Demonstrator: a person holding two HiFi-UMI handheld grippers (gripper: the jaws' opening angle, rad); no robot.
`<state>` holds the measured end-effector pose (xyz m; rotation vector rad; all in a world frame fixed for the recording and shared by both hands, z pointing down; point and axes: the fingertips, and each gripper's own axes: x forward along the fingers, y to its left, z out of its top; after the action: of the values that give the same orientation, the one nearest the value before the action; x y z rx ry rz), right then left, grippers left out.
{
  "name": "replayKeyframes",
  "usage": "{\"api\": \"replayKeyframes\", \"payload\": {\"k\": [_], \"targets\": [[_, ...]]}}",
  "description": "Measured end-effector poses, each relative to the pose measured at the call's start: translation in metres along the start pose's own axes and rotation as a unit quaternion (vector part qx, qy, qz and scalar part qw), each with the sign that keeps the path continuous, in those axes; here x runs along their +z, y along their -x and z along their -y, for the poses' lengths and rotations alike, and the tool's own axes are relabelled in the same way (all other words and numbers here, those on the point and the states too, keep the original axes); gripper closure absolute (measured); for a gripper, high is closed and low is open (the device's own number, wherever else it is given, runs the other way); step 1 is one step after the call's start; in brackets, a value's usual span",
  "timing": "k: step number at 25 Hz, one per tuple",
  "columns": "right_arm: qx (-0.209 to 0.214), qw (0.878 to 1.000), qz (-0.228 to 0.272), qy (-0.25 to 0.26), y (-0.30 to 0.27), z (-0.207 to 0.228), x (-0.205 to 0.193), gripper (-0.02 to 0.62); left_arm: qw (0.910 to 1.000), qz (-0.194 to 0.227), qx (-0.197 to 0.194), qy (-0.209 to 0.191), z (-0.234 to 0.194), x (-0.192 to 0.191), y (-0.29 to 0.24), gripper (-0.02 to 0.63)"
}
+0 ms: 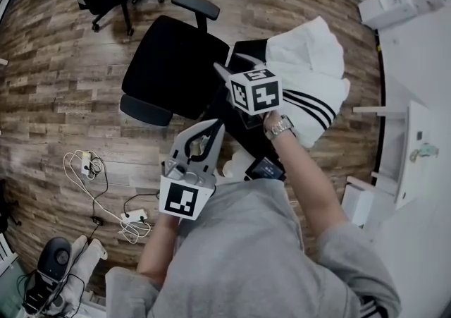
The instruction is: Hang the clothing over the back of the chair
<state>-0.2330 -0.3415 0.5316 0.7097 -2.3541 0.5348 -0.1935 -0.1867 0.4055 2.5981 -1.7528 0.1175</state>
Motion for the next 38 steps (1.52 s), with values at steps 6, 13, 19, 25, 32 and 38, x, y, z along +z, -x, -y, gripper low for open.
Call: {"api": "replayKeyframes", "payload": {"k": [6, 13, 19, 25, 32, 38], "targets": [[0.008, 0.999, 0.048, -0.001, 0.018, -0.001, 0.020, 0.472, 1.0000, -0.001, 0.001, 0.000, 0.000, 0.000, 0.003, 0.572], [0.017, 0.996, 0.088, -0.002, 0.048, 0.000, 0.038, 0.560, 1.0000, 0.002, 0.000, 0.000, 0.003, 0.007, 0.004, 0.572], [0.023, 0.992, 0.123, -0.005, 0.083, 0.002, 0.047, 0.561, 0.9995, 0.001, 0.011, 0.031, 0.013, 0.012, -0.003, 0.572], [0.034, 0.986, 0.160, -0.019, 0.130, 0.018, 0.052, 0.561, 0.9983, 0.003, 0.019, 0.055, 0.029, 0.022, -0.018, 0.572], [0.051, 0.981, 0.183, -0.038, 0.174, 0.040, 0.042, 0.561, 0.9992, 0.010, 0.005, 0.038, 0.062, 0.041, -0.043, 0.572], [0.045, 0.977, 0.207, -0.036, 0.218, 0.060, 0.025, 0.561, 0.9995, 0.013, -0.004, 0.028, 0.097, 0.052, -0.054, 0.572]]}}
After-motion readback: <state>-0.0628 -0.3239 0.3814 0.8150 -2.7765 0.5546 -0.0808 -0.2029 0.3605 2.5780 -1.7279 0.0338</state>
